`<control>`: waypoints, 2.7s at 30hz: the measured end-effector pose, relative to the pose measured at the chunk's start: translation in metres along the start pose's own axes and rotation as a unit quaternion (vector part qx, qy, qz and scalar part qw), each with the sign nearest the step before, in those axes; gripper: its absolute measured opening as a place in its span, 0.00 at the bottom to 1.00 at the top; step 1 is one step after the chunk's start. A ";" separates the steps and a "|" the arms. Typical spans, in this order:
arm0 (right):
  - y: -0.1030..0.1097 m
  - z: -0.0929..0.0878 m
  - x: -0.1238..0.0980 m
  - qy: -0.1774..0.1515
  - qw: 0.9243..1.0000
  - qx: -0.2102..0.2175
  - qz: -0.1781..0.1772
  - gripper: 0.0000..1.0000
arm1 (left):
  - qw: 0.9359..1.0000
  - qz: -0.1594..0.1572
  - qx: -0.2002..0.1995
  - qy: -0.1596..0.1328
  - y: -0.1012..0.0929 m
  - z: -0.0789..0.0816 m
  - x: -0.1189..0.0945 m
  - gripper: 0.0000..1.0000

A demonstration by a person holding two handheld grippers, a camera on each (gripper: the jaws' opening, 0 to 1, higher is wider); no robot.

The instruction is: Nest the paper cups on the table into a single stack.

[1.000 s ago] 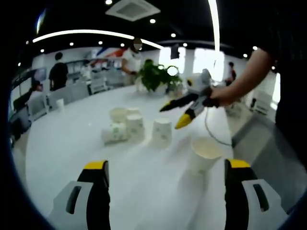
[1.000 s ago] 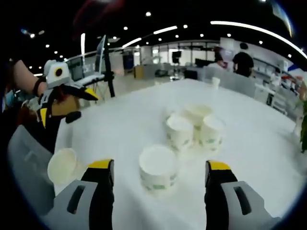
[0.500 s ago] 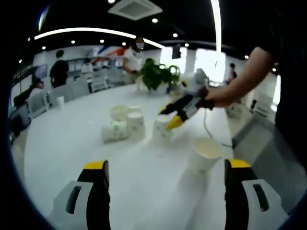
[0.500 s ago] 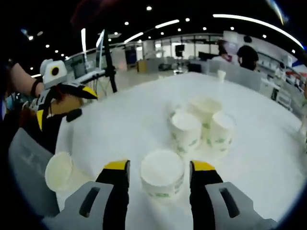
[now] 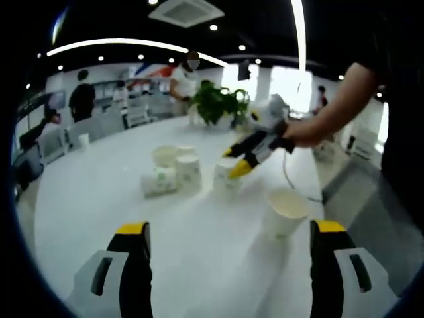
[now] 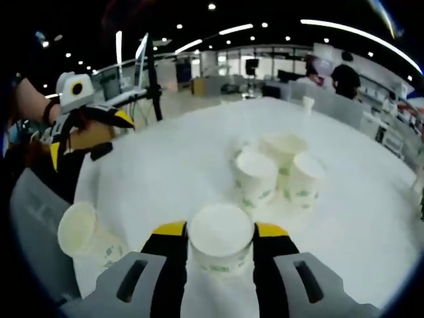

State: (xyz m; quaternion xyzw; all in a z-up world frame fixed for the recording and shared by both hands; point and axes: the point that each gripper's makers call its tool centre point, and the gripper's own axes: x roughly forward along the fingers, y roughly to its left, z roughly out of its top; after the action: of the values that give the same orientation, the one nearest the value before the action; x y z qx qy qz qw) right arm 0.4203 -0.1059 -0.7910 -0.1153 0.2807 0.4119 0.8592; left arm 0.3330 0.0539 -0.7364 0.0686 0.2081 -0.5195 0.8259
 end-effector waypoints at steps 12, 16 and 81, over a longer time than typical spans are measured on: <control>-0.002 0.009 -0.018 -0.015 1.000 0.019 -0.010 0.35 | 1.000 0.001 0.003 -0.001 0.000 0.006 0.000 1.00; -0.002 0.015 -0.027 -0.029 0.999 0.040 -0.014 0.35 | 1.000 0.004 0.000 -0.004 0.001 0.010 -0.002 1.00; 0.084 0.118 -0.127 -0.258 0.881 0.367 0.150 0.34 | 0.995 0.035 0.070 -0.056 -0.008 0.076 -0.008 0.84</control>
State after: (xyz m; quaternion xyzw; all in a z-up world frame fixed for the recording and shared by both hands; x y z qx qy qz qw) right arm 0.3377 -0.0835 -0.6186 0.3621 0.1946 0.4182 0.8100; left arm 0.3438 0.0320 -0.6639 0.1042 0.1223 -0.5064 0.8472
